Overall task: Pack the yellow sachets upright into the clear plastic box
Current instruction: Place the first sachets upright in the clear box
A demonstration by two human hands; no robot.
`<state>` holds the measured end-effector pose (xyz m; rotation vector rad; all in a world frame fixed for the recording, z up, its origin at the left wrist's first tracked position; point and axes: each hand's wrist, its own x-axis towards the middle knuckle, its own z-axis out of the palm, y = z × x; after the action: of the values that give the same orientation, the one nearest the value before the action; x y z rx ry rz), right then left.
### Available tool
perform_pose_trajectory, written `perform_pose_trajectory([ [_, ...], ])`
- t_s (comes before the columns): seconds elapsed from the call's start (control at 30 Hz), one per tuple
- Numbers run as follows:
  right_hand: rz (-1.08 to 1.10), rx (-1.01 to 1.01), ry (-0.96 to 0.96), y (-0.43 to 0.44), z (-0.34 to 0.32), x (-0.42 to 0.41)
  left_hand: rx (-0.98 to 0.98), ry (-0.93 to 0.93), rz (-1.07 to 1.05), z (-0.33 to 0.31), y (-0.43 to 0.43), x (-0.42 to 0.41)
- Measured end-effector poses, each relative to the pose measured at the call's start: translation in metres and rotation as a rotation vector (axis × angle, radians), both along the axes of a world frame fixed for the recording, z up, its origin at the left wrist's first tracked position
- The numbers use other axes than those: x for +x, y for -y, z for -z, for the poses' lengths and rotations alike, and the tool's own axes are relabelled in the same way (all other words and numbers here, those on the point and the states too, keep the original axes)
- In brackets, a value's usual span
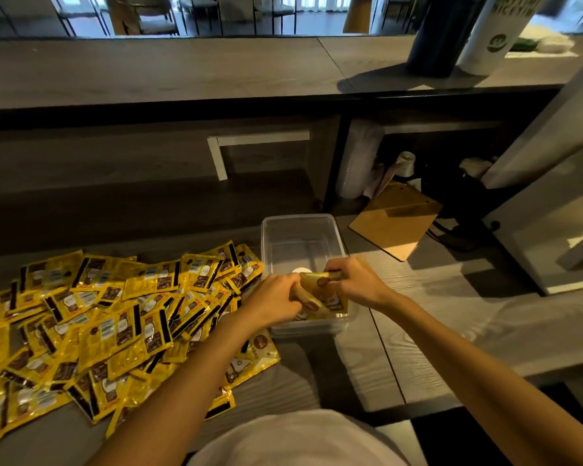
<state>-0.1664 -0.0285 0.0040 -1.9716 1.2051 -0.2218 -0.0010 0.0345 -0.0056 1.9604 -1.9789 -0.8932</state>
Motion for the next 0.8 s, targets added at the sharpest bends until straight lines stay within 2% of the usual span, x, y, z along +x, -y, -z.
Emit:
perform_pose_trajectory([
  [0.1,-0.131,-0.088,-0.139,-0.007,-0.003,-0.001,0.020,0.152,0.141,-0.006,-0.003,0.007],
  [0.2,-0.240,-0.140,-0.230,-0.006,-0.008,-0.004,0.019,0.069,0.124,-0.013,-0.001,0.013],
  [0.33,-0.153,-0.119,-0.110,-0.004,-0.013,-0.005,-0.004,-0.053,0.007,-0.015,-0.001,0.014],
  [0.4,-0.180,-0.090,-0.132,-0.004,-0.012,-0.009,0.028,-0.007,0.042,-0.012,-0.005,0.012],
  [0.53,-0.338,-0.116,-0.354,-0.007,0.001,-0.011,0.108,0.144,0.151,-0.012,-0.009,0.008],
  [0.63,-0.351,-0.105,-0.371,-0.007,0.001,-0.008,0.184,0.235,0.263,-0.018,-0.007,0.004],
  [0.8,-0.335,-0.065,-0.324,-0.010,-0.005,-0.009,0.080,0.278,0.289,-0.020,-0.006,-0.007],
])
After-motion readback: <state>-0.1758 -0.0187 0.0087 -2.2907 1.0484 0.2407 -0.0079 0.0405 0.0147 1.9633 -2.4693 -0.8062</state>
